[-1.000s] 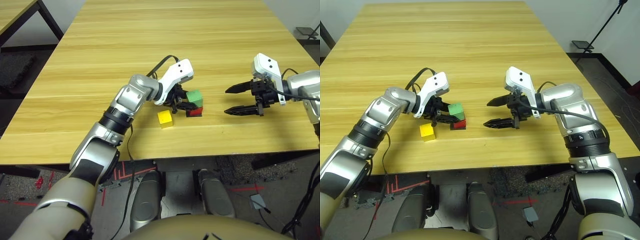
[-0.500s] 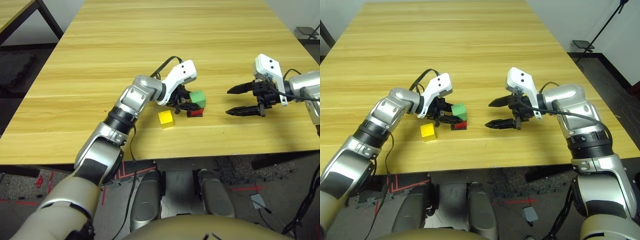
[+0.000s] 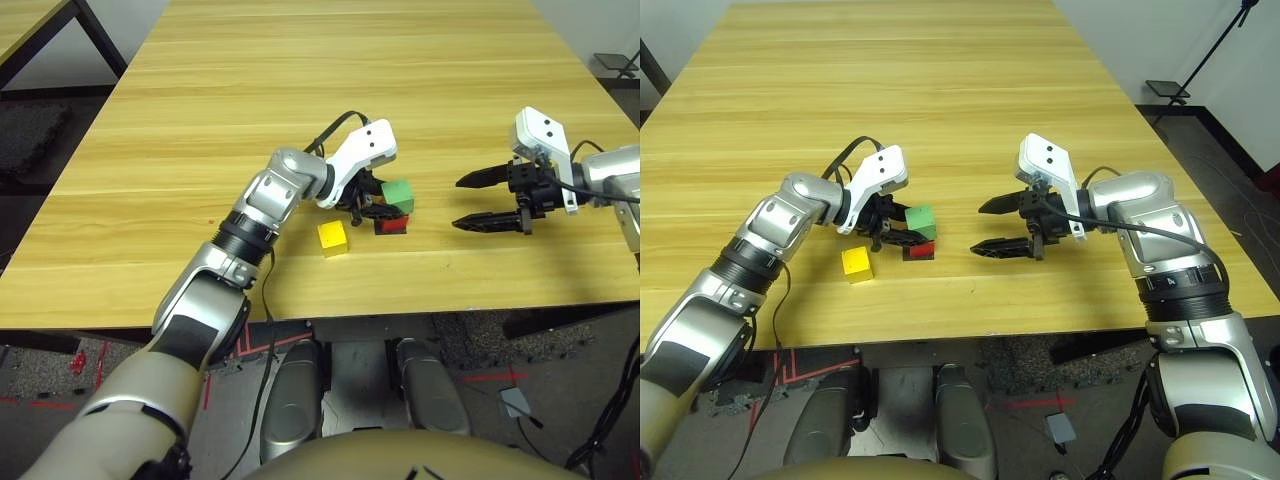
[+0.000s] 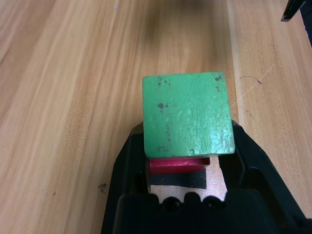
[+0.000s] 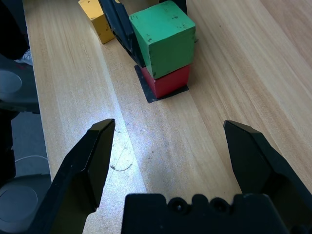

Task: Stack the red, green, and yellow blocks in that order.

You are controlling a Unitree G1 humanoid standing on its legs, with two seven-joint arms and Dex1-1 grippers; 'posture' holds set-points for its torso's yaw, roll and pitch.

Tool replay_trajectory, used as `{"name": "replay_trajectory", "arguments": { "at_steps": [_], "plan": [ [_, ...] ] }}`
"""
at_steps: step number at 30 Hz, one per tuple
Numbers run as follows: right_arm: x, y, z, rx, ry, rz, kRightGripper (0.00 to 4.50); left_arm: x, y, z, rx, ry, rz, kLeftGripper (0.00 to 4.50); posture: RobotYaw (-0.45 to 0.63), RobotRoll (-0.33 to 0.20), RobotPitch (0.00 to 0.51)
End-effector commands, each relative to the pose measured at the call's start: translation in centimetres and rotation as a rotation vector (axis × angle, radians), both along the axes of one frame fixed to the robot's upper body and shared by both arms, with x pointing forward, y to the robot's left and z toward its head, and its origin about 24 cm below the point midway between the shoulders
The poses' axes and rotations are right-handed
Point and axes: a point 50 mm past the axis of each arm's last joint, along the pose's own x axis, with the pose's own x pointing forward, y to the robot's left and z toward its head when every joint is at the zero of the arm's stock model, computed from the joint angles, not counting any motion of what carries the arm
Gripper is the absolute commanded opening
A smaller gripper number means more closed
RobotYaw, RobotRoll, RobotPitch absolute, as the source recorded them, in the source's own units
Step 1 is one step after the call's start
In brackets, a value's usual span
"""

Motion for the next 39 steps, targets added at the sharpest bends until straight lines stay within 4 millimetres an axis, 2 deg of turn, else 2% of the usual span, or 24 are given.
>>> {"name": "replay_trajectory", "arguments": {
  "at_steps": [1, 5, 6, 10, 14, 18, 22, 27, 39],
  "plan": [
    [0.0, -0.1, 0.2, 0.003, -0.005, -0.002, 4.5, -0.4, -0.2, -0.3, 0.032, -0.003, -0.026, 3.05, 0.13, -0.049, 0.12],
    [0.1, 0.0, 0.2, 0.004, -0.005, -0.002, 4.5, -0.5, -0.3, 0.0, 0.025, -0.014, -0.024, 4.31, 0.14, -0.048, 0.12],
    [0.2, 0.0, 0.2, 0.005, -0.005, -0.002, 4.5, -0.5, -0.2, 0.2, 0.019, -0.017, -0.019, 4.46, 0.14, -0.048, 0.12],
    [0.4, 0.1, 0.1, 0.007, -0.005, 0.003, 4.5, -1.0, 0.5, 1.8, 0.01, -0.035, 0.0, 4.46, 0.18, -0.048, 0.108],
    [0.9, 0.3, 0.4, 0.007, -0.016, 0.014, 4.5, -2.3, 2.6, 3.6, 0.026, -0.03, 0.054, 4.46, 0.21, -0.049, 0.1],
    [1.3, 0.2, 0.5, 0.004, -0.021, 0.02, 4.5, -4.1, 5.5, 4.0, 0.088, -0.017, 0.154, 4.46, 0.23, -0.047, 0.094],
    [1.6, 0.3, 0.5, 0.005, -0.02, 0.028, 4.5, -5.7, 7.6, 3.4, 0.133, 0.01, 0.263, 4.46, 0.26, -0.05, 0.096],
    [2.0, 0.7, 0.5, 0.008, -0.02, 0.046, 4.5, -6.5, 8.7, 1.8, 0.158, 0.023, 0.332, 4.46, 0.28, -0.055, 0.097],
    [2.1, 0.9, 0.6, 0.011, -0.013, 0.066, 4.5, -6.4, 8.2, -1.1, 0.173, 0.029, 0.327, 4.46, 0.26, -0.066, 0.111]
  ]
}}
